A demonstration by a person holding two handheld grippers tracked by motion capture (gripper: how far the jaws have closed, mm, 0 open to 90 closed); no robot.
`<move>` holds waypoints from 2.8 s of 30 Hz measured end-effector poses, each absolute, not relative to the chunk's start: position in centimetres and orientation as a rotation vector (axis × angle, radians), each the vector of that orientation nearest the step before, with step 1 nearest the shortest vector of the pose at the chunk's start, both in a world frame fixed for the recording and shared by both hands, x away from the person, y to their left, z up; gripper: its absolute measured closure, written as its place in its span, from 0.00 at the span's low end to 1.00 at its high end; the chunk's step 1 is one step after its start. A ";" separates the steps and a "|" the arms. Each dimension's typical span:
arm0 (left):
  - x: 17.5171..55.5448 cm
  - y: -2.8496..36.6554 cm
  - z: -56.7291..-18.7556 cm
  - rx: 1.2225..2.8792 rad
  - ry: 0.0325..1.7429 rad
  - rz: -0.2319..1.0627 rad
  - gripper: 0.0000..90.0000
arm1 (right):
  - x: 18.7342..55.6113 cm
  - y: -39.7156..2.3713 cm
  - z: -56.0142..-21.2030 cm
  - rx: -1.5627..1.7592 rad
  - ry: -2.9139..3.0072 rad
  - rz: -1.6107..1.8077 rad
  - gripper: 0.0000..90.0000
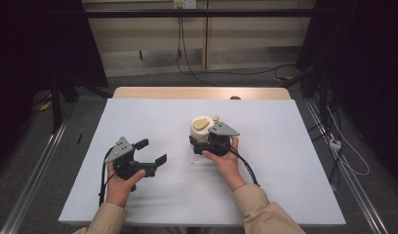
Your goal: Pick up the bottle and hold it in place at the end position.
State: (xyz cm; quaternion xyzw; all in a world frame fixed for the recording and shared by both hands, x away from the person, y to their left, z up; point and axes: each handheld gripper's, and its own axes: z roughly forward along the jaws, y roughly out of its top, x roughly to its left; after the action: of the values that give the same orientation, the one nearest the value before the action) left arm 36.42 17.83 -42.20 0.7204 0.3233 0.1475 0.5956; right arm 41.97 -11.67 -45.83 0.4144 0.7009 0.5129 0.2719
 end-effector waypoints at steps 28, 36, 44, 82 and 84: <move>38.4 16.2 -41.6 1.683 0.780 0.315 0.07 | 42.0 -11.7 -45.9 1.120 1.890 1.384 0.06; 38.8 15.6 -41.4 1.698 0.785 0.316 0.10 | 42.0 -11.7 -45.9 1.122 1.890 1.386 0.06; 39.2 15.0 -41.4 1.720 0.776 0.300 0.21 | 42.0 -11.7 -45.9 1.123 1.892 1.388 0.06; 41.6 12.3 -40.4 1.829 0.760 0.171 0.89 | 42.1 -11.7 -45.9 1.130 1.898 1.389 0.06; 41.7 12.0 -40.1 1.835 0.748 0.171 0.92 | 42.1 -11.7 -45.9 1.124 1.899 1.385 0.06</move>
State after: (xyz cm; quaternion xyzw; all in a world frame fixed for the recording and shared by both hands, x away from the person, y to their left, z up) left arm 41.73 12.03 -40.13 0.7736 0.3154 0.0723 0.5448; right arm 42.09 -11.70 -45.85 0.4162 0.7028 0.5126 0.2649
